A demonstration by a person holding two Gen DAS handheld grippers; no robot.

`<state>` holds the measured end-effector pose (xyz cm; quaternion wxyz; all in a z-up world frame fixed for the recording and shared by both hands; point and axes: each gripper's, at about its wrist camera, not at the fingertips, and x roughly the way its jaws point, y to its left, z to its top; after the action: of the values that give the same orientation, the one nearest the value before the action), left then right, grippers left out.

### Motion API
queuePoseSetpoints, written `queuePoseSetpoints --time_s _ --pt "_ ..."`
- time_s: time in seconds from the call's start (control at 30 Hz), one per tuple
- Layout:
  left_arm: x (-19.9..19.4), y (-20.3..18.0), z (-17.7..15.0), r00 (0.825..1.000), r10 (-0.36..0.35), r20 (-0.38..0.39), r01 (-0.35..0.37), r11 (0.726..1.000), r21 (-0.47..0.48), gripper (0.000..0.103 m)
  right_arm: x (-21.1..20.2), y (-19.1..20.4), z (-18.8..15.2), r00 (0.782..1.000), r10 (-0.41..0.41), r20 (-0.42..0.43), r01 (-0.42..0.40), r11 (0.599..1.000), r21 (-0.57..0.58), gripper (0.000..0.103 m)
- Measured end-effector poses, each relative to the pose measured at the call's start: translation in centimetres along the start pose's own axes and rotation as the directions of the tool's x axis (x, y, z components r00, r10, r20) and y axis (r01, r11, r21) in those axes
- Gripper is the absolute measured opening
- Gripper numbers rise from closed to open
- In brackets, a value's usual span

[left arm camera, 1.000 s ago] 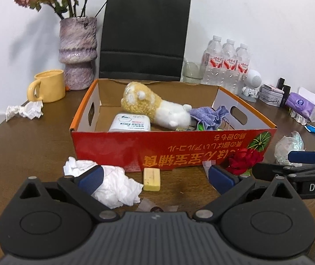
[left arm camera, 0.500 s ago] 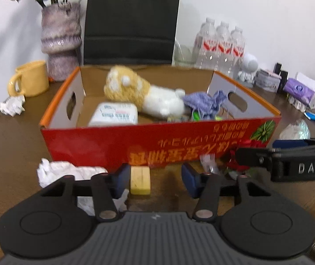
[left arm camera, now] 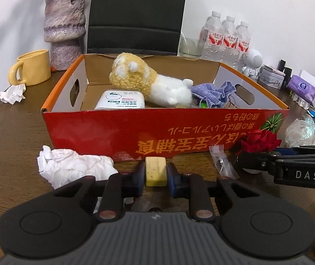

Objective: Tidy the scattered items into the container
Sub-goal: 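Grasp the yellow soap bar with the left gripper while the right grasps the red rose, then carry the soap bar and red rose into the box and open both grippers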

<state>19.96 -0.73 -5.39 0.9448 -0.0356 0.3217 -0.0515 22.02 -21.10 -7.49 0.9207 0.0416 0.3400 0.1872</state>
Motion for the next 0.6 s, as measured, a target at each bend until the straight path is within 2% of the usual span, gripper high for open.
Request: queuePoseSetpoints --time_s 0.37,0.6 --pt "-0.4 0.2 -0.3 1.000 0.000 0.015 0.000 1.000 -0.008 0.022 -0.5 0.0 -0.3 1.000 0.000 0.020 0.000 1.000 -0.003 0.045" --pt "-2.2 0.1 -0.3 0.998 -0.025 0.062 0.027 0.999 -0.020 0.022 -1.8 0.1 -0.5 0.999 0.015 0.049 -0.014 1.000 -0.014 0.045"
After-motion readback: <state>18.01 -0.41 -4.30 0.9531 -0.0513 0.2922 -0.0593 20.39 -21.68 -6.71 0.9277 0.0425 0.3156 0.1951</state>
